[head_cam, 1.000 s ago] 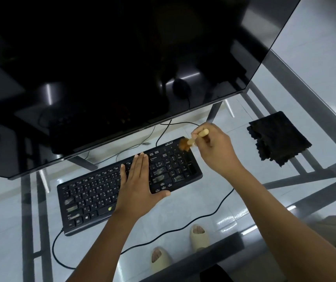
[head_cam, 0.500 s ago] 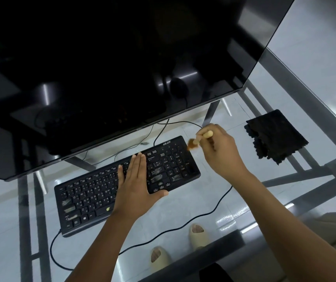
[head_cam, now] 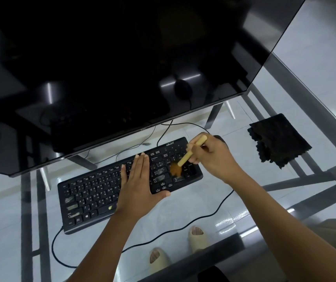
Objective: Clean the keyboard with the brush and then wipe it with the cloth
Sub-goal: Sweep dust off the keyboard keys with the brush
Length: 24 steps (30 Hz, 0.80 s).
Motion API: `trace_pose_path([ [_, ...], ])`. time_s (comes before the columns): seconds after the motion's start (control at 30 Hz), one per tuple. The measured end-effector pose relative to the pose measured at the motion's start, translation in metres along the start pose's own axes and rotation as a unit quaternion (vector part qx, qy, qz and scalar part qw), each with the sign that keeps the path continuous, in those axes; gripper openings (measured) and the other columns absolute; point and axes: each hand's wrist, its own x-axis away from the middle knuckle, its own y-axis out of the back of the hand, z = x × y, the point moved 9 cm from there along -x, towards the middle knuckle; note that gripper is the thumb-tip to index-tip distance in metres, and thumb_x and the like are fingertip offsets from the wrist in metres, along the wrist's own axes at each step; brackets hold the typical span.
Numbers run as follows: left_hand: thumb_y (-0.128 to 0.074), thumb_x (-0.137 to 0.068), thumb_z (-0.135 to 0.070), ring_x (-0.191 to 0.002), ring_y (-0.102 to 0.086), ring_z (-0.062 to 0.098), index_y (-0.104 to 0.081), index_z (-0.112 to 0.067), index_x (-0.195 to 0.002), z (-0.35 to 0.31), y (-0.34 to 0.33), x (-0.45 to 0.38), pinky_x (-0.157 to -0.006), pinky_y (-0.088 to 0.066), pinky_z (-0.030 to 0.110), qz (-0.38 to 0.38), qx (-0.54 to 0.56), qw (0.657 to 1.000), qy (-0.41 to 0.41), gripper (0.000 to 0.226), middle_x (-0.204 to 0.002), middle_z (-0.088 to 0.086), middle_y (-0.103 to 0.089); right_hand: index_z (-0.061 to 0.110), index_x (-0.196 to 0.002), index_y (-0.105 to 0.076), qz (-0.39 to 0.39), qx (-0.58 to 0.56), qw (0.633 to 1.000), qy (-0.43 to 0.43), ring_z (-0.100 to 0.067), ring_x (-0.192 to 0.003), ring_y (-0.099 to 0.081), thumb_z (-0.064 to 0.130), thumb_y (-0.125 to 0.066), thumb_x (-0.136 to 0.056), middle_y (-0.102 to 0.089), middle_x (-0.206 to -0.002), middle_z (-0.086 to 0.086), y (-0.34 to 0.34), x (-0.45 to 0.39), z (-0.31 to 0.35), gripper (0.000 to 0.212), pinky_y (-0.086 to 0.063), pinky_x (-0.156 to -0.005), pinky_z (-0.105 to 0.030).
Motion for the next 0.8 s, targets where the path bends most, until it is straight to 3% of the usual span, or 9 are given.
trace_pose_path([
  [0.13,-0.039,-0.068,-0.085,-0.146,0.018,0.009,0.009,-0.015,-0.153,0.000,0.000,0.000,-0.116,0.016,0.045,0.001,-0.007,1.000,0.000,0.120,-0.162,-0.003,0.009,0.022,-0.088,-0.060,-0.128,0.132,0.979,0.091,-0.015,-0.071,-0.063,0.018,-0.057,-0.094,-0.065,-0.082,0.006,0.019,0.000,0.012,0.008,-0.054,-0.071,-0.038],
  [0.2,-0.036,-0.068,-0.087,-0.146,0.019,0.009,0.010,-0.015,-0.152,0.001,-0.001,0.000,-0.116,0.017,0.045,-0.001,-0.009,1.000,0.001,0.120,-0.162,-0.003,0.010,0.022,-0.089,-0.060,-0.164,0.115,0.973,0.114,-0.012,-0.074,-0.063,0.014,-0.057,-0.094,-0.064,-0.088,0.007,0.027,0.003,0.018,0.010,-0.052,-0.069,-0.032],
  [0.3,-0.035,-0.068,-0.087,-0.145,0.021,0.008,0.012,-0.016,-0.152,0.003,-0.002,0.000,-0.116,0.018,0.045,-0.003,-0.011,1.000,0.005,0.119,-0.161,-0.004,0.013,0.013,-0.092,-0.063,-0.063,-0.003,0.998,0.028,-0.015,-0.072,-0.070,0.013,-0.055,-0.095,-0.070,-0.079,-0.002,0.007,-0.002,0.006,0.009,-0.059,-0.074,-0.037],
  [0.37,-0.039,-0.070,-0.085,-0.145,0.021,0.009,0.012,-0.016,-0.152,0.002,-0.001,0.000,-0.116,0.018,0.045,-0.004,-0.005,1.000,0.005,0.119,-0.161,-0.004,0.014,0.012,-0.092,-0.063,-0.020,0.021,0.999,0.033,-0.012,-0.069,-0.069,0.015,-0.057,-0.095,-0.070,-0.076,-0.002,-0.006,0.000,0.005,0.007,-0.059,-0.072,-0.034],
  [0.43,-0.045,-0.071,-0.082,-0.145,0.020,0.009,0.011,-0.016,-0.153,0.001,0.001,0.000,-0.116,0.018,0.045,-0.009,0.001,1.000,0.004,0.119,-0.161,-0.004,0.013,0.018,-0.092,-0.063,-0.081,0.106,0.987,0.089,-0.008,-0.074,-0.066,0.017,-0.060,-0.094,-0.069,-0.084,0.002,0.002,0.002,0.013,0.004,-0.053,-0.068,-0.026],
  [0.5,-0.048,-0.072,-0.081,-0.146,0.019,0.009,0.011,-0.016,-0.153,0.001,0.002,0.000,-0.116,0.018,0.046,-0.010,0.001,1.000,0.003,0.119,-0.161,-0.004,0.011,0.020,-0.095,-0.063,-0.140,0.115,0.975,0.127,-0.010,-0.083,-0.064,0.016,-0.060,-0.093,-0.067,-0.094,0.003,0.011,0.004,0.023,0.006,-0.050,-0.072,-0.023],
  [0.63,-0.047,-0.073,-0.081,-0.146,0.019,0.010,0.012,-0.016,-0.152,0.003,0.001,-0.001,-0.117,0.016,0.048,-0.014,-0.005,1.000,-0.001,0.119,-0.161,-0.002,0.012,0.015,-0.094,-0.066,-0.064,0.069,0.990,0.101,-0.013,-0.076,-0.070,0.015,-0.058,-0.094,-0.072,-0.081,0.000,-0.009,0.001,0.019,0.007,-0.057,-0.078,-0.023],
  [0.73,-0.047,-0.073,-0.081,-0.146,0.018,0.010,0.010,-0.015,-0.152,0.003,0.004,0.002,-0.116,0.017,0.047,-0.022,-0.003,1.000,0.001,0.118,-0.162,-0.002,0.010,0.014,-0.104,-0.071,-0.117,0.175,0.960,0.183,-0.004,-0.084,-0.063,0.011,-0.062,-0.092,-0.066,-0.100,0.000,-0.011,0.008,0.036,0.015,-0.041,-0.081,0.000],
  [0.8,-0.047,-0.072,-0.081,-0.146,0.018,0.009,0.008,-0.015,-0.153,0.008,0.012,0.006,-0.115,0.020,0.044,-0.043,0.015,0.999,0.019,0.118,-0.162,-0.003,0.010,0.015,-0.108,-0.071,-0.151,0.137,0.962,0.183,0.007,-0.085,-0.060,0.014,-0.062,-0.093,-0.065,-0.101,0.003,-0.008,0.011,0.041,0.017,-0.040,-0.078,0.001],
])
